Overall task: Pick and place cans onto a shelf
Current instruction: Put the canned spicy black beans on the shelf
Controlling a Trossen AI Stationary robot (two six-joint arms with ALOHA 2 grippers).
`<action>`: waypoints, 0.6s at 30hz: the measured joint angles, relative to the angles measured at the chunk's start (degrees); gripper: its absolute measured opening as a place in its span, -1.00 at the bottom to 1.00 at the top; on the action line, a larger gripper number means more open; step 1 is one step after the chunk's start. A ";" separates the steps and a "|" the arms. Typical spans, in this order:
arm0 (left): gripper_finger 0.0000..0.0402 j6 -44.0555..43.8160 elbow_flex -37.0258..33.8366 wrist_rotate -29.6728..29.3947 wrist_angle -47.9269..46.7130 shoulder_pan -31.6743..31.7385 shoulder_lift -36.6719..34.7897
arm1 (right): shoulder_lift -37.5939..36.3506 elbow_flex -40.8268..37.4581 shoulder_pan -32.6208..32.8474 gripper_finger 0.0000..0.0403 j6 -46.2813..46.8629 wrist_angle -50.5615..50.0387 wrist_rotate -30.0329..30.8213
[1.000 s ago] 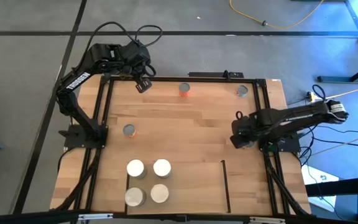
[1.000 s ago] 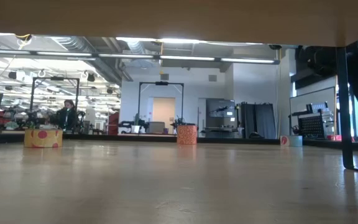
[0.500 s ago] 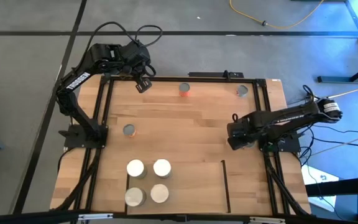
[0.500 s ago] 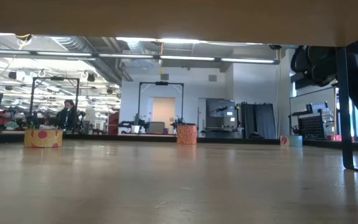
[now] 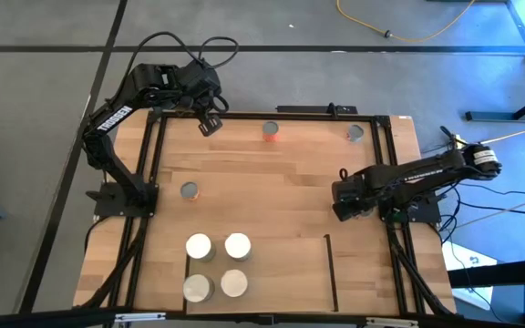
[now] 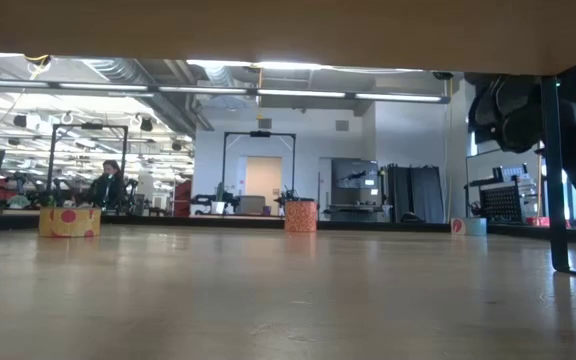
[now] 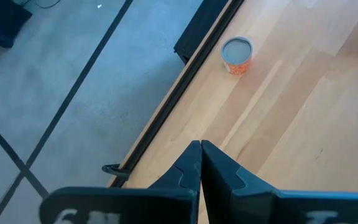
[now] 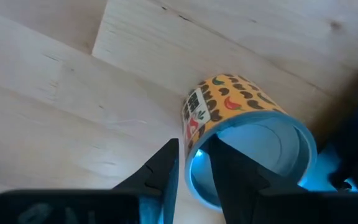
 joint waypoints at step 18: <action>-1.00 1.48 0.00 0.00 1.16 -0.01 0.00 | 1.97 2.06 0.09 -0.94 -2.95 -2.28 1.86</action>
